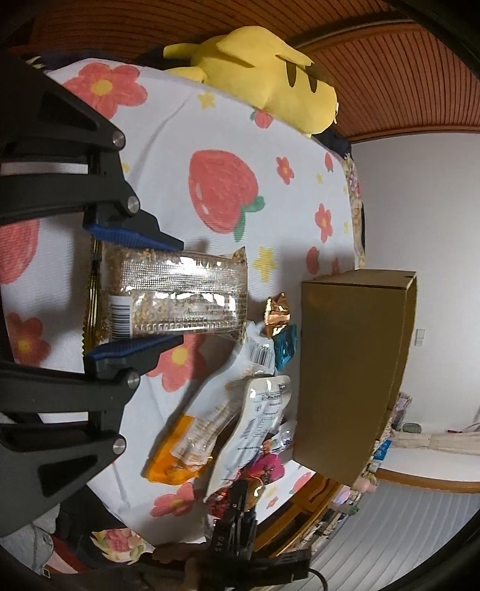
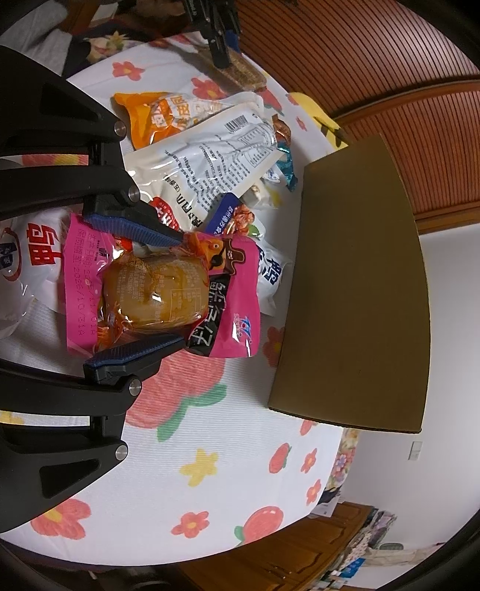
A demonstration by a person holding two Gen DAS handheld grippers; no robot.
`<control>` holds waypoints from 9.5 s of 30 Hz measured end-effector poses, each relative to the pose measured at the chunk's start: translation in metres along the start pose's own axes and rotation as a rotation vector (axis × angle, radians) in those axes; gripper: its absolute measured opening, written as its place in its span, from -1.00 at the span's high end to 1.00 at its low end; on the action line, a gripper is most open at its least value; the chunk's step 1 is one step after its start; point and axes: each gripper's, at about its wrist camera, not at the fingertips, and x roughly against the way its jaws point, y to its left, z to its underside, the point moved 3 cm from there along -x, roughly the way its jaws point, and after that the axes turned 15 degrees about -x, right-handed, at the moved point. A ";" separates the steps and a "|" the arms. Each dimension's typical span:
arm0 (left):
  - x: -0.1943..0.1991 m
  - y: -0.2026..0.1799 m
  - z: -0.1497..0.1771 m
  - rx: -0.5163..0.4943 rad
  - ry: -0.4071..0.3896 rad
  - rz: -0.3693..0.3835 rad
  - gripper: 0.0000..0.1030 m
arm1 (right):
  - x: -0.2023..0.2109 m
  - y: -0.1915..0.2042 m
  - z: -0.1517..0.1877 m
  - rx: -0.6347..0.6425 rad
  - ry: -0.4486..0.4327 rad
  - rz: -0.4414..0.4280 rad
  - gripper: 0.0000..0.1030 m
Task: Organize snacks
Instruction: 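Carry both held packs over the cardboard box with both tools, then open both tools to drop the packs into the box, then move both open tools back over the remaining snack packets, then grasp the white pouch with the right tool while the left grasps the orange-ended pouch, then lift both held pouches and carry them over the box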
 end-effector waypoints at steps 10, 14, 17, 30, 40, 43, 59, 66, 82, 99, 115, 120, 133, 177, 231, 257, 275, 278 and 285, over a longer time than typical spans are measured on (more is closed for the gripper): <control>0.011 0.006 -0.007 0.025 -0.057 -0.022 0.21 | 0.008 0.001 0.001 0.000 -0.055 -0.007 0.18; 0.013 0.002 -0.010 0.018 -0.076 -0.028 0.21 | 0.013 -0.001 0.002 -0.003 -0.095 -0.003 0.18; 0.015 -0.003 -0.016 0.008 -0.092 -0.028 0.21 | 0.019 -0.001 0.002 -0.004 -0.126 -0.007 0.18; 0.010 -0.019 -0.070 -0.058 -0.190 -0.001 0.20 | 0.033 -0.001 0.003 -0.003 -0.220 0.013 0.18; 0.009 -0.015 -0.117 -0.084 -0.253 0.001 0.20 | 0.042 -0.003 -0.005 -0.020 -0.235 0.037 0.18; 0.013 -0.012 -0.134 -0.093 -0.277 -0.007 0.20 | 0.058 -0.002 -0.019 -0.021 -0.260 0.036 0.18; -0.013 -0.001 -0.208 -0.125 -0.288 -0.044 0.20 | 0.080 0.030 -0.131 0.074 -0.345 0.050 0.17; -0.043 0.002 -0.227 -0.125 -0.252 -0.047 0.20 | 0.039 0.031 -0.166 0.060 -0.306 0.089 0.17; -0.091 0.013 -0.231 -0.080 -0.148 -0.051 0.18 | -0.009 0.038 -0.186 0.054 -0.264 0.154 0.18; -0.079 0.012 -0.222 -0.089 -0.175 -0.036 -0.16 | -0.021 0.030 -0.181 0.008 -0.219 0.105 -0.12; -0.023 -0.012 -0.151 -0.112 -0.279 0.010 -0.72 | 0.061 0.053 -0.106 0.064 -0.291 -0.029 -0.13; -0.025 -0.019 -0.121 -0.096 -0.250 0.008 -0.72 | 0.060 0.056 -0.075 0.082 -0.253 -0.036 -0.13; -0.028 -0.037 -0.073 -0.094 -0.196 0.006 -0.72 | 0.056 0.028 -0.006 0.043 -0.158 0.002 -0.13; -0.030 -0.024 -0.030 -0.046 -0.094 0.023 -0.72 | -0.044 0.107 -0.005 0.348 0.230 -0.078 -0.35; -0.017 -0.031 -0.028 0.061 0.061 -0.022 -0.69 | 0.054 0.080 -0.018 0.170 -0.077 -0.128 0.38; -0.061 -0.044 -0.041 0.090 0.109 0.013 -0.59 | 0.053 0.067 -0.011 0.144 -0.075 -0.112 0.36; -0.032 -0.035 -0.025 0.082 0.024 0.108 0.35 | 0.041 0.072 -0.007 0.152 -0.052 -0.115 0.36; -0.025 -0.037 -0.019 0.066 0.013 0.101 0.36 | 0.039 0.071 -0.006 0.145 -0.049 -0.117 0.36; -0.009 -0.019 -0.021 0.092 -0.037 0.041 0.45 | 0.035 0.071 -0.002 0.139 -0.040 -0.120 0.36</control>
